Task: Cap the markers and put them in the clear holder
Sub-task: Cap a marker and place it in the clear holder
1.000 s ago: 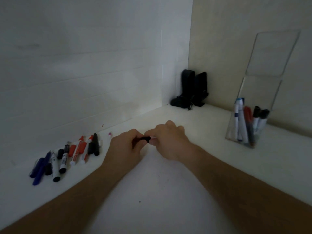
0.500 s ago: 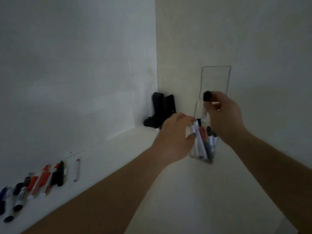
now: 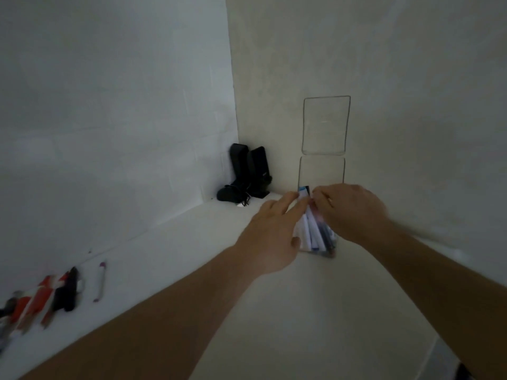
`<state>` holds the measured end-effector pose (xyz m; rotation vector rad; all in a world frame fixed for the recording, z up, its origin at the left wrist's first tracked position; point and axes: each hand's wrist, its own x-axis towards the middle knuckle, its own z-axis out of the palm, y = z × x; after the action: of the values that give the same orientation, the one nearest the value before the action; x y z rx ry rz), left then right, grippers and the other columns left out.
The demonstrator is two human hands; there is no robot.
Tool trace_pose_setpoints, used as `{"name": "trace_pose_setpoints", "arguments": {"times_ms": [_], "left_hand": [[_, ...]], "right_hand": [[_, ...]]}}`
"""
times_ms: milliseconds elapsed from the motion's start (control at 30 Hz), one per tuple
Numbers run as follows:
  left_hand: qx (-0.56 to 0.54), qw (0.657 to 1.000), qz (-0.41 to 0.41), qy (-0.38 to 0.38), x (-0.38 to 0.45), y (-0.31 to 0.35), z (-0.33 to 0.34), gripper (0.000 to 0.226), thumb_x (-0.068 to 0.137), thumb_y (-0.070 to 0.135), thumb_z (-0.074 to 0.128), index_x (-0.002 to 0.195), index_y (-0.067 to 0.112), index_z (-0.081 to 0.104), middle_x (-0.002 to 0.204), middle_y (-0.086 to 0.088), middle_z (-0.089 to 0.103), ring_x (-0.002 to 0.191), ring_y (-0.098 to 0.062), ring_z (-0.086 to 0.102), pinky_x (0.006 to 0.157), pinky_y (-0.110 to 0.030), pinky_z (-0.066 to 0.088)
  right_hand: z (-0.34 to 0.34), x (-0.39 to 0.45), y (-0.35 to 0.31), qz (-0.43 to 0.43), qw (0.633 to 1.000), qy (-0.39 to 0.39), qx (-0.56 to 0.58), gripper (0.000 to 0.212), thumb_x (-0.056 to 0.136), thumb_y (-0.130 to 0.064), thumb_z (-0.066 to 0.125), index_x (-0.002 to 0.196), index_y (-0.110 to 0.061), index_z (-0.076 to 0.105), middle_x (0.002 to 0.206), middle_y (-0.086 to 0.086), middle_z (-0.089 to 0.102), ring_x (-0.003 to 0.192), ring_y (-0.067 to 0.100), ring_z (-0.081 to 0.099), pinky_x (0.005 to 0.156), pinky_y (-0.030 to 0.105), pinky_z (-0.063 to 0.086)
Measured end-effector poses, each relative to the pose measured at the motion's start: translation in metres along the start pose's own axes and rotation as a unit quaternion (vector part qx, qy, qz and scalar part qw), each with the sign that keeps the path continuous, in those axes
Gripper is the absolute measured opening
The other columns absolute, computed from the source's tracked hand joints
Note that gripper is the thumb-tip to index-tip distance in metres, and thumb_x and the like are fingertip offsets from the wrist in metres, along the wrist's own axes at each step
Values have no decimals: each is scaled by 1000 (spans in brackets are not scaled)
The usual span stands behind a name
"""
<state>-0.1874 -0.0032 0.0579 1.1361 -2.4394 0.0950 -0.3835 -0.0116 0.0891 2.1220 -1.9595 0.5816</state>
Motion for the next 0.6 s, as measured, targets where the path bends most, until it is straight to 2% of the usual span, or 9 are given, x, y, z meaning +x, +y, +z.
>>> {"name": "trace_pose_setpoints", "arguments": {"times_ms": [33, 100, 167, 233, 333, 400, 500, 600], "left_hand": [[-15, 1000, -2, -6, -8, -4, -3, 76, 94, 28, 59, 159, 28, 18, 166, 3, 16, 144, -25, 24, 117, -42, 31], [-41, 999, -13, -8, -34, -19, -12, 69, 97, 29, 58, 157, 31, 25, 164, 5, 23, 146, -22, 23, 120, -38, 25], [-48, 999, -17, 16, -68, -43, -22, 57, 95, 27, 60, 149, 31, 42, 153, 6, 42, 138, -19, 34, 118, -31, 26], [-34, 998, -43, 33, -106, -75, -33, 44, 92, 25, 63, 136, 30, 59, 136, 8, 57, 126, -14, 45, 113, -27, 31], [1, 992, -119, 42, -162, -125, -53, 30, 89, 23, 65, 117, 31, 72, 119, 10, 67, 114, -12, 54, 107, -27, 35], [33, 983, -174, 46, -195, -150, -70, 27, 88, 22, 65, 112, 33, 73, 115, 11, 69, 112, -14, 57, 105, -32, 39], [81, 959, -259, 79, -239, -179, -96, 33, 88, 23, 65, 118, 35, 68, 113, 14, 69, 111, -15, 56, 99, -30, 39], [116, 922, -355, 100, -271, -206, -118, 36, 84, 26, 57, 116, 36, 69, 110, 13, 69, 109, -19, 56, 95, -31, 39]], "right_hand": [[-2, -3, -2, 7, 1000, 10, 16, 43, 101, -44, 22, 112, -32, 62, 102, 3, 71, 89, 25, 65, 80, 37, 52], [-7, -10, -13, 13, 996, 76, 41, 38, 101, -37, 38, 136, -36, 54, 118, 5, 69, 99, 31, 66, 87, 43, 54], [-9, -22, -32, -10, 982, 165, 88, 43, 95, -23, 50, 137, -31, 57, 117, 5, 65, 92, 32, 65, 79, 39, 53], [-1, -32, -63, -63, 970, 190, 141, 42, 89, -15, 56, 130, -26, 62, 107, 1, 61, 80, 22, 61, 71, 29, 45], [29, -38, -124, -124, 961, 98, 227, 42, 89, -12, 61, 127, -28, 62, 100, -9, 57, 69, -3, 49, 71, 25, 44], [51, -41, -171, -170, 945, 44, 276, 43, 89, -11, 63, 128, -28, 64, 100, -10, 61, 65, -8, 46, 79, 26, 48], [77, -42, -242, -229, 931, -21, 283, 40, 91, -18, 61, 129, -29, 63, 103, -10, 64, 65, -4, 46, 84, 26, 50], [93, -42, -308, -263, 920, -112, 267, 42, 96, -31, 57, 138, -29, 57, 118, -7, 58, 84, 6, 51, 93, 29, 48]]}}
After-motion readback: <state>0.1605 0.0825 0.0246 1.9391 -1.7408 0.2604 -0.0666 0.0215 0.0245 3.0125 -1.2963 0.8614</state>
